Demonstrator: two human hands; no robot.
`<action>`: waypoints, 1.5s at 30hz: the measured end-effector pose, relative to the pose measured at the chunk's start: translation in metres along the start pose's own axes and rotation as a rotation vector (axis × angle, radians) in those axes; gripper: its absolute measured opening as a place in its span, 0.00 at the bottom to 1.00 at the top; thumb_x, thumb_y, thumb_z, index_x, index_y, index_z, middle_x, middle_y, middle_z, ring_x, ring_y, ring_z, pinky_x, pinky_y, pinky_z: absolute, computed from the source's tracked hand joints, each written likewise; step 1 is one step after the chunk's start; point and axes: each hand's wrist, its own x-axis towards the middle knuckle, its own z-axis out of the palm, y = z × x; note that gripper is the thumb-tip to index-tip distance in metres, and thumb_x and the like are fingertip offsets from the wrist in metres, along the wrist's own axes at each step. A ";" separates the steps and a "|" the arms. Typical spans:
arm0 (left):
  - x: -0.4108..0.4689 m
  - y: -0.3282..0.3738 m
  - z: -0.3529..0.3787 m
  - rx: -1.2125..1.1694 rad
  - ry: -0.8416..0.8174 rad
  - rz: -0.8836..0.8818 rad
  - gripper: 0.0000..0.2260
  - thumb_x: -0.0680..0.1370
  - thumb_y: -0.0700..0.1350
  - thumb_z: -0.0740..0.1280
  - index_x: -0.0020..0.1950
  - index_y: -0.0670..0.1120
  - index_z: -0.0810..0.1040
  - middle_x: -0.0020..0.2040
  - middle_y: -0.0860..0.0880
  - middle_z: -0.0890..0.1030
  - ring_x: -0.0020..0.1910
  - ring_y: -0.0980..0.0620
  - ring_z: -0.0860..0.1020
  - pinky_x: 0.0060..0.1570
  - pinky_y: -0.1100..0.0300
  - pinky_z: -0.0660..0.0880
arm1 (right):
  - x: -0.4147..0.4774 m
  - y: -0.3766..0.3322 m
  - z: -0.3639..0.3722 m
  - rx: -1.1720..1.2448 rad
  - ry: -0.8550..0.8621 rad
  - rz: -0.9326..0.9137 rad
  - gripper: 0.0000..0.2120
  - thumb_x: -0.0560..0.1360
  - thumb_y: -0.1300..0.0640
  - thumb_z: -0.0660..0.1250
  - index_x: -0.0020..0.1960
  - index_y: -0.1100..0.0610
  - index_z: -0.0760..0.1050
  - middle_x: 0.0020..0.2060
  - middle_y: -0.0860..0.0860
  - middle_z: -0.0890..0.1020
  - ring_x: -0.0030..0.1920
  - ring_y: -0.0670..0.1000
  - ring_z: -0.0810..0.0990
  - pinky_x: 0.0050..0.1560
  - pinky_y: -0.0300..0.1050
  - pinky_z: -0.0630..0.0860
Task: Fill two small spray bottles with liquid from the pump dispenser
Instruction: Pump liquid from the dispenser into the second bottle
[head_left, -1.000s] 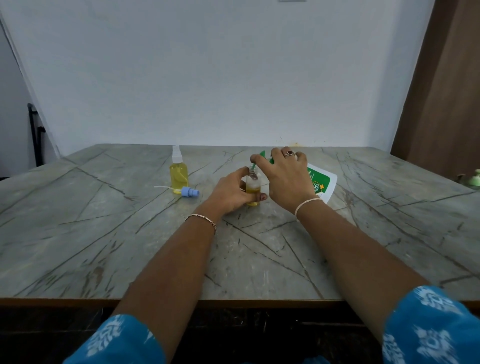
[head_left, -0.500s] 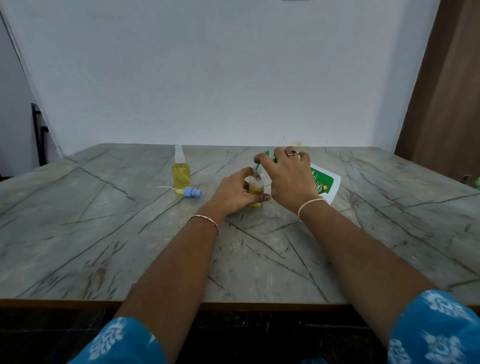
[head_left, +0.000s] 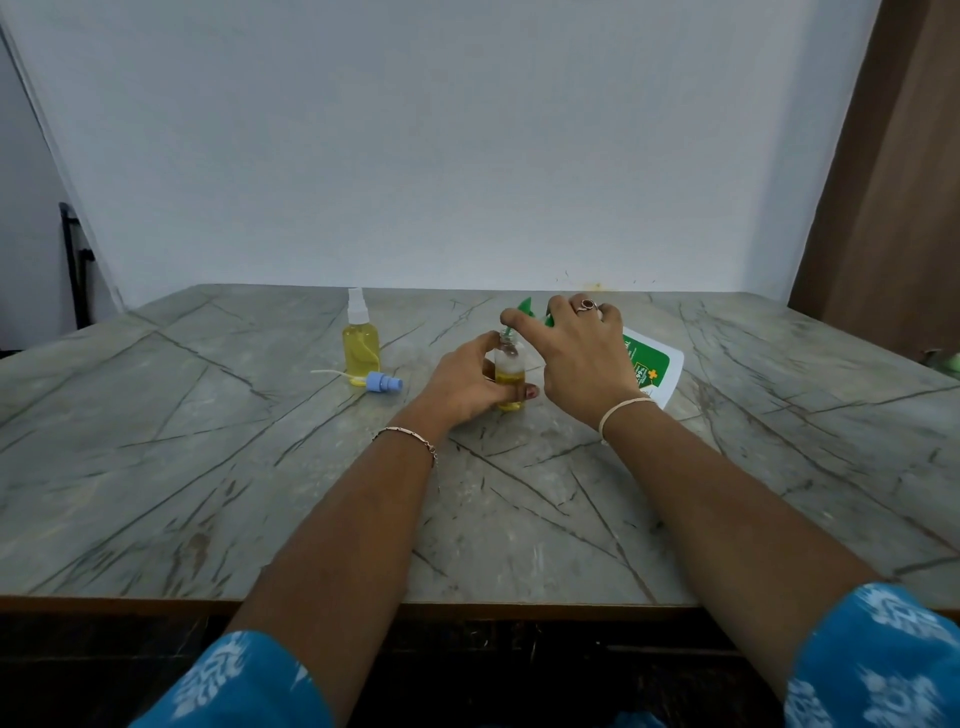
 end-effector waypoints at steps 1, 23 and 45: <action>-0.001 0.001 0.000 0.004 -0.002 0.001 0.34 0.68 0.53 0.77 0.70 0.50 0.67 0.59 0.45 0.80 0.57 0.47 0.78 0.57 0.58 0.70 | 0.000 0.000 0.000 0.003 0.006 0.006 0.36 0.65 0.60 0.71 0.68 0.43 0.61 0.54 0.58 0.76 0.55 0.62 0.74 0.55 0.61 0.70; 0.000 -0.001 0.001 0.028 0.017 0.023 0.32 0.67 0.54 0.77 0.67 0.50 0.70 0.56 0.46 0.82 0.54 0.48 0.79 0.58 0.56 0.73 | -0.002 0.002 0.001 -0.006 -0.012 -0.003 0.38 0.67 0.60 0.70 0.70 0.44 0.56 0.56 0.57 0.75 0.58 0.61 0.73 0.58 0.60 0.69; 0.003 -0.004 0.001 0.001 0.011 0.047 0.29 0.67 0.54 0.77 0.65 0.51 0.72 0.58 0.47 0.82 0.54 0.48 0.80 0.60 0.52 0.74 | 0.001 0.025 -0.007 0.353 -0.081 -0.099 0.49 0.67 0.47 0.72 0.78 0.45 0.44 0.51 0.53 0.77 0.54 0.57 0.74 0.56 0.54 0.72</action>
